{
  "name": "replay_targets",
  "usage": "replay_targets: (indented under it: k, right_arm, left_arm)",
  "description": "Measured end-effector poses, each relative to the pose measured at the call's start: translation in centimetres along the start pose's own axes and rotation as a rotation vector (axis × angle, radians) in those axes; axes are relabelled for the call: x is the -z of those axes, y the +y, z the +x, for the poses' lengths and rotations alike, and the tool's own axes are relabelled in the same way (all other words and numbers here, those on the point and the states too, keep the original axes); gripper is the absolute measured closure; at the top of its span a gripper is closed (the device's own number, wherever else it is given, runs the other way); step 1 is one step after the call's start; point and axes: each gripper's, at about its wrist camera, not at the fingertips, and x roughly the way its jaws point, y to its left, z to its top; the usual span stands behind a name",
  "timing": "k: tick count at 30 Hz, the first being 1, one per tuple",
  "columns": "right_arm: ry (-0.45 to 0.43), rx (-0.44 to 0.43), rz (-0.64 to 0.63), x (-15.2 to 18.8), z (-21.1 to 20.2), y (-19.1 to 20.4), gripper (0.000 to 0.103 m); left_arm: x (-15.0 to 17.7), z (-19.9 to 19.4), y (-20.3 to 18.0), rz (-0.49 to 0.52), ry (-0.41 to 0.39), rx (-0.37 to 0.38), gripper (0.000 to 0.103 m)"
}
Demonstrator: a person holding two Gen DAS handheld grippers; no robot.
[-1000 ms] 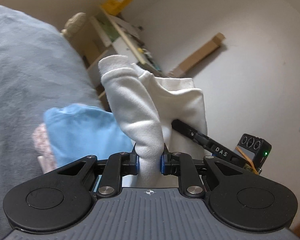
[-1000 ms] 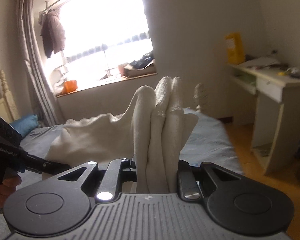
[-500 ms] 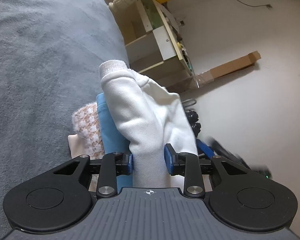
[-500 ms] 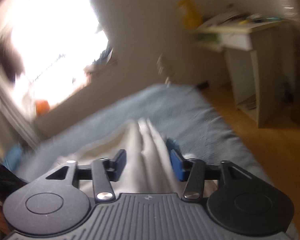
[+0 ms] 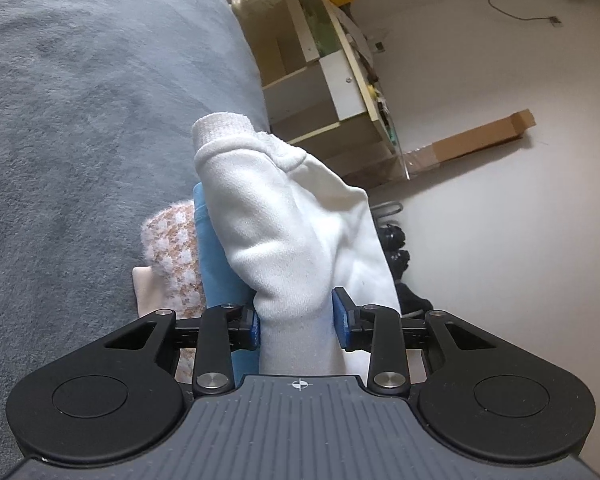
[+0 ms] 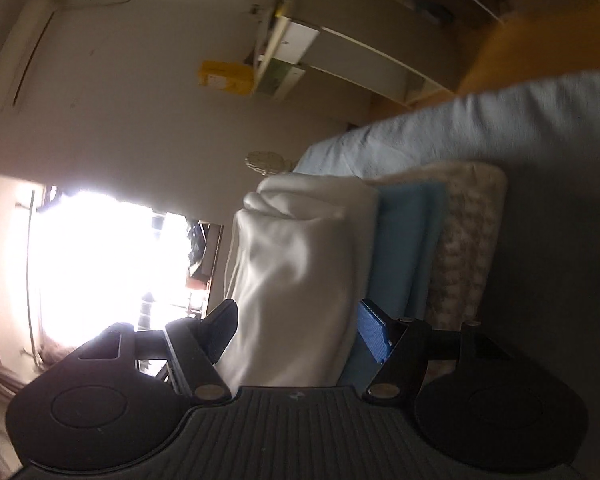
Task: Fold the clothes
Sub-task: 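Carry the folded sweatshirt with both grippers over the stack of folded clothes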
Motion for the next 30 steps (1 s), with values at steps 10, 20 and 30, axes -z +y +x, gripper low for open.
replay_targets:
  k: [10, 20, 30]
  right_arm:
    - [0.023, 0.001, 0.02, 0.7, 3.7, -1.8, 0.039]
    - [-0.053, -0.061, -0.025, 0.9, 3.3, -0.8, 0.092]
    - [-0.186, -0.12, -0.206, 1.9, -2.8, 3.9, 0.094]
  left_arm:
    - [0.0, 0.5, -0.1, -0.004, -0.02, -0.038, 0.072]
    - [0.1, 0.5, -0.6, 0.024, -0.043, -0.033, 0.078]
    - [1.2, 1.1, -2.5, 0.093, -0.011, 0.001, 0.081]
